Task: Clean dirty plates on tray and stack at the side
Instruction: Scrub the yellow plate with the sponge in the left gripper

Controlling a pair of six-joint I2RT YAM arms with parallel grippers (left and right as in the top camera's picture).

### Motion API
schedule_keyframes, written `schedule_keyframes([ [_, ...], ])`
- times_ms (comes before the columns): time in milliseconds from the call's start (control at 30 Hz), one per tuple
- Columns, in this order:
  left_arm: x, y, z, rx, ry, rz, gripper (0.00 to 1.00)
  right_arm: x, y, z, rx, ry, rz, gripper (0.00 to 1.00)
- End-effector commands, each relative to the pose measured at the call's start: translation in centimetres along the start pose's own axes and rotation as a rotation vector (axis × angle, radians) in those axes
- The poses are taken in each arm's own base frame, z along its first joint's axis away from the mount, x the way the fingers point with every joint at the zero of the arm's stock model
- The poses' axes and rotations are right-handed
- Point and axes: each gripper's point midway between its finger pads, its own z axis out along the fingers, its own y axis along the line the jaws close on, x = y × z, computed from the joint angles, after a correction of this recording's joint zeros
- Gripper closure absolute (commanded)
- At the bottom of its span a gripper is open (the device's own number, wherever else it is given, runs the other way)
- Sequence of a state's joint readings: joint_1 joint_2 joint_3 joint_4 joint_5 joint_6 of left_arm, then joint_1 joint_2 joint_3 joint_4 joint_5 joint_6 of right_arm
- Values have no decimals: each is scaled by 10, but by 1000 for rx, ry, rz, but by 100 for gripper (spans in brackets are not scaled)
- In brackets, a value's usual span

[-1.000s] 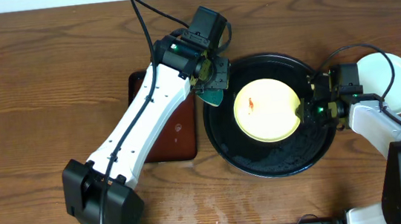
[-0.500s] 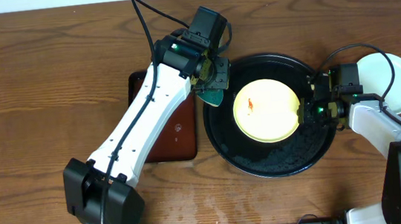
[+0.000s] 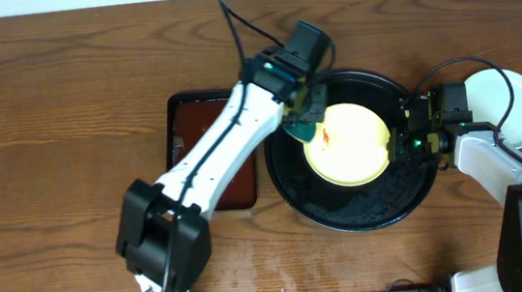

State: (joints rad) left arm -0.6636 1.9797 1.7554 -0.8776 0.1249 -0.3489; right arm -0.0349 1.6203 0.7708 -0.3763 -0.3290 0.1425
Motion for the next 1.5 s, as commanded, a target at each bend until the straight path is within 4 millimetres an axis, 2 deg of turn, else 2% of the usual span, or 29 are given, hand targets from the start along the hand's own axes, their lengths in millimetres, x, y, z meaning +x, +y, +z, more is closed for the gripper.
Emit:
schedule_keyframes([
  [0, 7, -7, 18, -10, 29, -22, 92, 1, 4, -2, -13, 2, -15, 99],
  [300, 22, -22, 57, -18, 77, 2, 92, 1, 4, -2, -13, 3, -14, 99],
  [433, 21, -12, 70, -74, 69, -40, 92, 2, 4, -2, -13, 6, -13, 99],
  [733, 30, -8, 103, -93, 106, -39, 92, 2, 4, -2, -13, 7, -13, 99],
  [900, 34, -5, 128, -100, 120, -40, 92, 3, 4, -2, -12, 12, -11, 99],
  [1000, 42, 0, 146, -116, 147, -58, 92, 4, 4, -2, -11, 13, -11, 99],
  [1100, 59, 3, 163, -112, 209, -72, 92, 4, 3, -2, -4, 12, -10, 99],
  [1200, 80, -8, 178, -28, 307, -77, 92, 4, -1, -2, 16, 14, -9, 99],
  [1300, 97, -25, 183, 87, 393, -65, 92, 4, -1, -2, 15, 14, -9, 99],
  [1467, 109, -56, 172, 279, 479, -53, 92, 4, -1, -2, 15, 14, -9, 99],
])
